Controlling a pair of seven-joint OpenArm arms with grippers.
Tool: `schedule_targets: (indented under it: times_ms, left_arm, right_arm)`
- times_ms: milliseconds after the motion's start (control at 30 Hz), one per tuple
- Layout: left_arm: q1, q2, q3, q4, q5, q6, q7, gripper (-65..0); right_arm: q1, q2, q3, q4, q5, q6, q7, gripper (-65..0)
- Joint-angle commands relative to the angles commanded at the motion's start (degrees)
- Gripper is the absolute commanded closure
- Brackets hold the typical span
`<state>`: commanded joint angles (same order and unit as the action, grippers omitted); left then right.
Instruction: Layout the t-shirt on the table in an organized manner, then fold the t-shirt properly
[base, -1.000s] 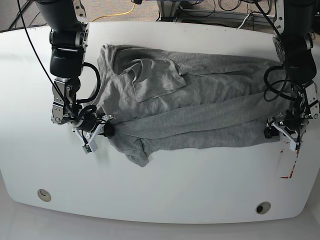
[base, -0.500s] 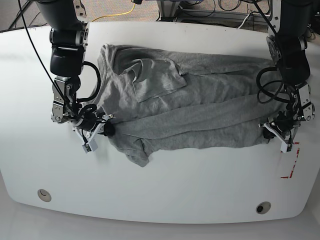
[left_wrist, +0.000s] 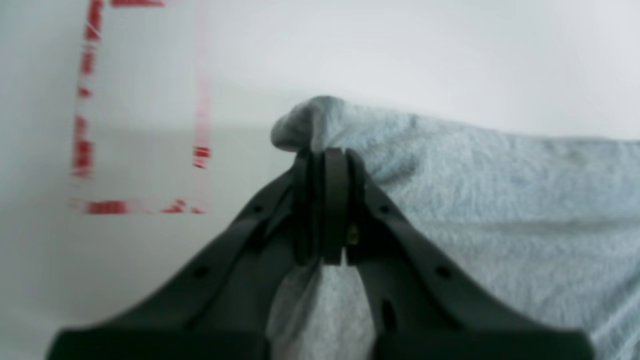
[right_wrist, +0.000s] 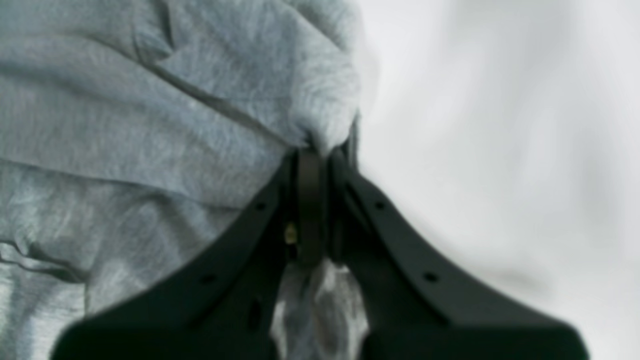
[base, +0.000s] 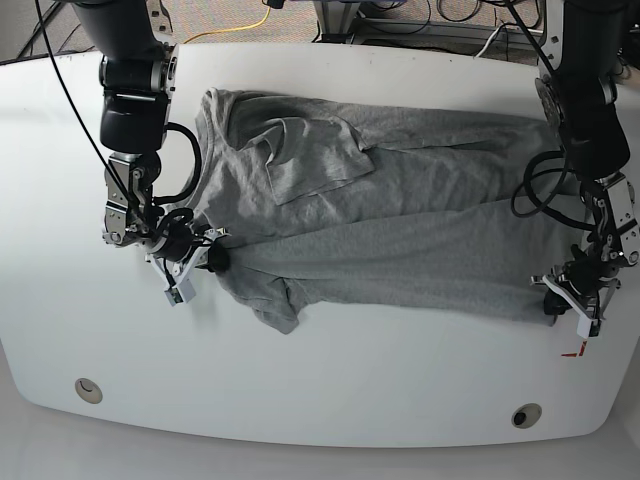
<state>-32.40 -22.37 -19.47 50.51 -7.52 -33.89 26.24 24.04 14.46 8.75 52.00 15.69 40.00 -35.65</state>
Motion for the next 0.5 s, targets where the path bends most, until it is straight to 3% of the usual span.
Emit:
schedule_targets:
  times_ms: [233, 500]
  left_arm:
    - [-3.69, -2.29, 0.0, 0.0, 0.0, 0.0, -0.35, -0.3]
    - [-6.07, -4.48, 0.09, -0.09, 0.09, 0.0, -4.04, -0.4]
  right_arm:
    - [0.0, 0.18, 0.0, 0.0, 0.0, 0.0, 0.0, -0.2]
    - [0.18, 0.18, 0.0, 3.34, -0.09, 0.0, 0.0, -0.2]
